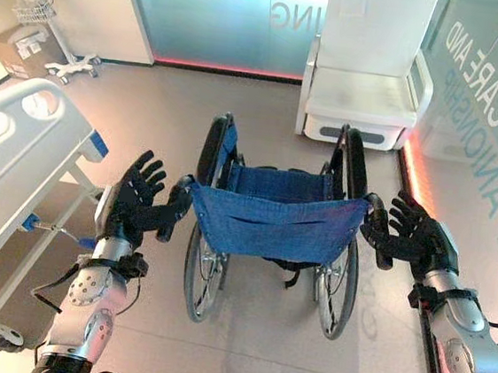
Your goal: Push the wheelchair next to the bed
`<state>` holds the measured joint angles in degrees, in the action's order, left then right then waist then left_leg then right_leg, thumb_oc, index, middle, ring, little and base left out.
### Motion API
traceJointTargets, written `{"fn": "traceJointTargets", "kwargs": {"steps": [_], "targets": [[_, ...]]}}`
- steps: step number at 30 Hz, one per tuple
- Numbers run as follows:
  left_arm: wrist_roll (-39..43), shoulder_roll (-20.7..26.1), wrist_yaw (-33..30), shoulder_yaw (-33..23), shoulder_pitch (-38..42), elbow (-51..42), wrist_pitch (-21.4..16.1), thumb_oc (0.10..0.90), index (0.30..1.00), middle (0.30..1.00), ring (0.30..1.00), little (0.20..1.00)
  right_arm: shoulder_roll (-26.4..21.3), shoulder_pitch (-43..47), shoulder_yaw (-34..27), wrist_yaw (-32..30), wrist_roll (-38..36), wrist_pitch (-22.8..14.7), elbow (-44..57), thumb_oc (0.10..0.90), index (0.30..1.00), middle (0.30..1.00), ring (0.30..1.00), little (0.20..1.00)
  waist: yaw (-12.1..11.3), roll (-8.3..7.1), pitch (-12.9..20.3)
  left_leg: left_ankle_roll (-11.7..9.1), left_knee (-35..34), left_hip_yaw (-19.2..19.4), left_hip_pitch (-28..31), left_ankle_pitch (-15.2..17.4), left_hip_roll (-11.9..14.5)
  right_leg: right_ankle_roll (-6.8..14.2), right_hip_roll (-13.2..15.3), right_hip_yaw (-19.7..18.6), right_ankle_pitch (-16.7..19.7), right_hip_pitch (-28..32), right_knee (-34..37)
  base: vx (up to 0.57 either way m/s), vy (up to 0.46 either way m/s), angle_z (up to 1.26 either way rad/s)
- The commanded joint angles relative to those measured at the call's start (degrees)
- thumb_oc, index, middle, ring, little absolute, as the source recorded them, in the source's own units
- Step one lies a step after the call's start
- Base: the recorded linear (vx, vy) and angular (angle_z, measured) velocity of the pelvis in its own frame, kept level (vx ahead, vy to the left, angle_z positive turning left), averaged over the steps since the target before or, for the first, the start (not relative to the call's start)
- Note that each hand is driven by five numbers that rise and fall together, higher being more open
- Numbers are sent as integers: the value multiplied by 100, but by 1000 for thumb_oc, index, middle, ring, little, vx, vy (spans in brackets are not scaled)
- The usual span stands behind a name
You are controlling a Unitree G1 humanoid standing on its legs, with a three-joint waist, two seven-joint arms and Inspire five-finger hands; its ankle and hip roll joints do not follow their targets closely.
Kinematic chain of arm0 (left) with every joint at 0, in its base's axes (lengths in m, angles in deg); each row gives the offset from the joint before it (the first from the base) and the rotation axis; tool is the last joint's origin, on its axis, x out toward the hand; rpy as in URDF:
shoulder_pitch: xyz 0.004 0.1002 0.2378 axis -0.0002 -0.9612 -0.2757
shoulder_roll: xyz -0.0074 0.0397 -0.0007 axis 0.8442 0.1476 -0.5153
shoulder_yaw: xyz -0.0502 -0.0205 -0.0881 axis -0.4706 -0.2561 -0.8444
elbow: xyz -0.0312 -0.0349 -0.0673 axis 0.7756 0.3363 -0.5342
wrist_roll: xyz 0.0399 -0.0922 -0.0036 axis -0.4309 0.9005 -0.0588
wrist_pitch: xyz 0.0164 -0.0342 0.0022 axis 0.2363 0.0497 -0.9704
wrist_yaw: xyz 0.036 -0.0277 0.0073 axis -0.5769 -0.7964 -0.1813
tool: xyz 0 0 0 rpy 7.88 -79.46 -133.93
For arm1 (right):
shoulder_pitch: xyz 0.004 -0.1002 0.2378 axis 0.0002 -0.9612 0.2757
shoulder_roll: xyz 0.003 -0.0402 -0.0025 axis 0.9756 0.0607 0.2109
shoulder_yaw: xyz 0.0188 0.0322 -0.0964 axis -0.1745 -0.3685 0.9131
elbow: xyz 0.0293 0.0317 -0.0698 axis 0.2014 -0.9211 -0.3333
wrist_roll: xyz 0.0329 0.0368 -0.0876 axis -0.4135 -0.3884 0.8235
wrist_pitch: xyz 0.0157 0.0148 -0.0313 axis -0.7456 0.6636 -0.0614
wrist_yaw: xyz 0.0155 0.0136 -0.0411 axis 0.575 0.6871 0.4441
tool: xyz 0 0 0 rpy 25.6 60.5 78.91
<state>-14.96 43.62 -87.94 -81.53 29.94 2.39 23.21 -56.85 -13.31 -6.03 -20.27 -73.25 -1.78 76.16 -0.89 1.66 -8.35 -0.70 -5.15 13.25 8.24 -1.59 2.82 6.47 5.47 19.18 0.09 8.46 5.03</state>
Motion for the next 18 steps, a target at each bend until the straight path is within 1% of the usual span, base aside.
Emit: {"fn": "traceJointTargets", "kwargs": {"steps": [1, 3, 6, 10, 11, 16, 18], "targets": [[-812, 960, -159, -419, 288, -24, -184, 800, 900, 900, 900, 900, -545, 307, -296, 91, 658, -109, 439, 800, 900, 900, 900, 900, 30, -196, 293, 4, 63, 242, 75, 383, -279, 21, -29, -9, -272, -124, -462, 0, 0, 0], [-998, 1100, -220, -445, 249, 9, -57, 800, 900, 900, 900, 900, -643, 275, -313, 115, 826, -20, 431, 800, 900, 900, 900, 900, 34, -190, 287, 6, 63, 248, 67, 376, -279, 24, -35, -15, -271, -131, -462, 0, 0, 0], [-1024, 1207, -176, -406, 283, 78, 126, 800, 900, 900, 900, 900, -712, 280, -248, 159, 912, 73, 457, 800, 900, 900, 900, 900, 40, -186, 275, 9, 67, 244, 64, 369, -283, 27, -38, -21, -268, -133, -466, 0, 0, 0], [-1209, 1203, -216, -243, 380, 213, 272, 800, 900, 900, 900, 900, -731, 336, -96, 223, 904, 179, 467, 800, 900, 900, 900, 900, 44, -181, 271, 7, 68, 235, 64, 366, -292, 31, -43, -30, -263, -130, -462, 0, 0, 0], [-1363, 1231, -268, -135, 455, 321, 357, 800, 900, 900, 900, 900, -729, 377, -4, 284, 914, 232, 436, 800, 900, 900, 900, 900, 50, -179, 276, 7, 70, 234, 64, 368, -299, 37, -42, -33, -262, -127, -459, 0, 0, 0], [-1406, 1265, -345, 56, 659, 623, 516, 800, 900, 900, 900, 900, -760, 506, 210, 402, 859, 335, 293, 800, 900, 900, 900, 900, 53, -178, 289, 5, 81, 231, 61, 358, -311, 46, -34, -47, -239, -122, -443, 0, 0, 0], [-1349, 1269, -365, 197, 827, 805, 604, 800, 900, 900, 900, 900, -779, 629, 388, 425, 922, 428, 172, 800, 900, 900, 900, 900, 49, -177, 299, 9, 86, 238, 59, 358, -316, 48, -29, -47, -236, -123, -443, 0, 0, 0]]}}
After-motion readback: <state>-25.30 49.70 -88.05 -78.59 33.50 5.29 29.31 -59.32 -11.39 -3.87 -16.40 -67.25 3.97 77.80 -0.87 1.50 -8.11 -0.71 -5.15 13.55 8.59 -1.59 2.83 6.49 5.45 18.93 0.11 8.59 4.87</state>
